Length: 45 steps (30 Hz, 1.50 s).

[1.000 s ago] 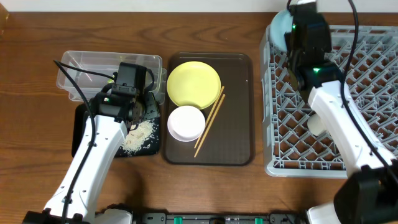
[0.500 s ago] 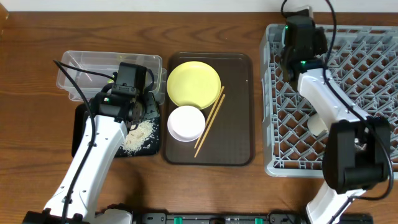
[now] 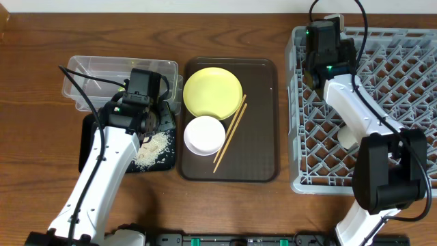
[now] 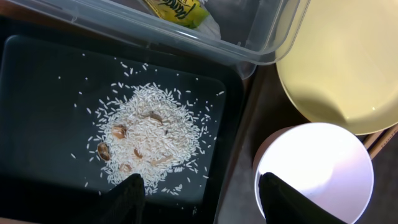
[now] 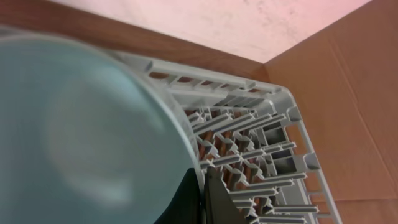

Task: Sort waste into correct bins and load items into the dishwasher rack
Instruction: 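Carry the light-blue bowl right and set it upright in the rack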

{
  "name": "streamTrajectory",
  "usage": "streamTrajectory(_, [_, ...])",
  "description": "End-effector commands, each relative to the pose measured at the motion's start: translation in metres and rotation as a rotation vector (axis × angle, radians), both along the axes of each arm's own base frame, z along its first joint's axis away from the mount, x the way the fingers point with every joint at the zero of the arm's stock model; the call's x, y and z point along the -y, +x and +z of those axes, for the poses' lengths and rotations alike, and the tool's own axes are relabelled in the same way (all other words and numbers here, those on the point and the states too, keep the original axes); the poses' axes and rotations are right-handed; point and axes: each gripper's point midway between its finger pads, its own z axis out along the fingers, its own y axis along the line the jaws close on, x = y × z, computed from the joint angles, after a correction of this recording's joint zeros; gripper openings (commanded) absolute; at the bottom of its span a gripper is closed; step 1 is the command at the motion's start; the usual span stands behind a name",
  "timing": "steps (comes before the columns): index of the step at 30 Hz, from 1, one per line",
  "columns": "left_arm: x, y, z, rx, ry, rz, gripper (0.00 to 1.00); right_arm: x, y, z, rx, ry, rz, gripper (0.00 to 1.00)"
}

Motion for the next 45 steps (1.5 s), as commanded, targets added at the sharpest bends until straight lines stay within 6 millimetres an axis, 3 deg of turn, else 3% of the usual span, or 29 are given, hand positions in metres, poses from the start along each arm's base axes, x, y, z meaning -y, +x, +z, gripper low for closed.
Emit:
streamTrajectory(1, [-0.003,0.001,0.003,0.009,0.006,0.017,0.62,-0.006,0.001,0.001,0.038,0.0,-0.01,0.01])
streamTrajectory(5, [-0.003,0.001,0.003,0.009,0.006,0.017,0.62,-0.001,0.01,0.027,0.104,-0.081,-0.01,0.01])
streamTrajectory(11, [-0.003,0.001,0.003,0.007,0.006,0.016,0.62,0.002,0.016,0.038,0.111,-0.133,0.014,0.01])
streamTrajectory(21, [-0.003,0.001,0.002,0.005,0.006,0.016,0.62,0.005,0.015,0.025,0.067,-0.139,0.013,0.01])
streamTrajectory(31, [-0.003,0.001,0.002,0.005,0.006,0.016,0.62,-0.01,0.012,-0.008,-0.016,-0.131,0.035,0.01])
streamTrajectory(39, [-0.003,0.001,0.002,0.005,0.006,0.016,0.62,-0.03,-0.001,-0.023,-0.059,-0.089,0.04,0.01])
streamTrajectory(45, [-0.003,0.001,0.002,0.005,0.007,0.016,0.62,-0.032,-0.02,-0.023,-0.064,-0.013,-0.011,0.01])
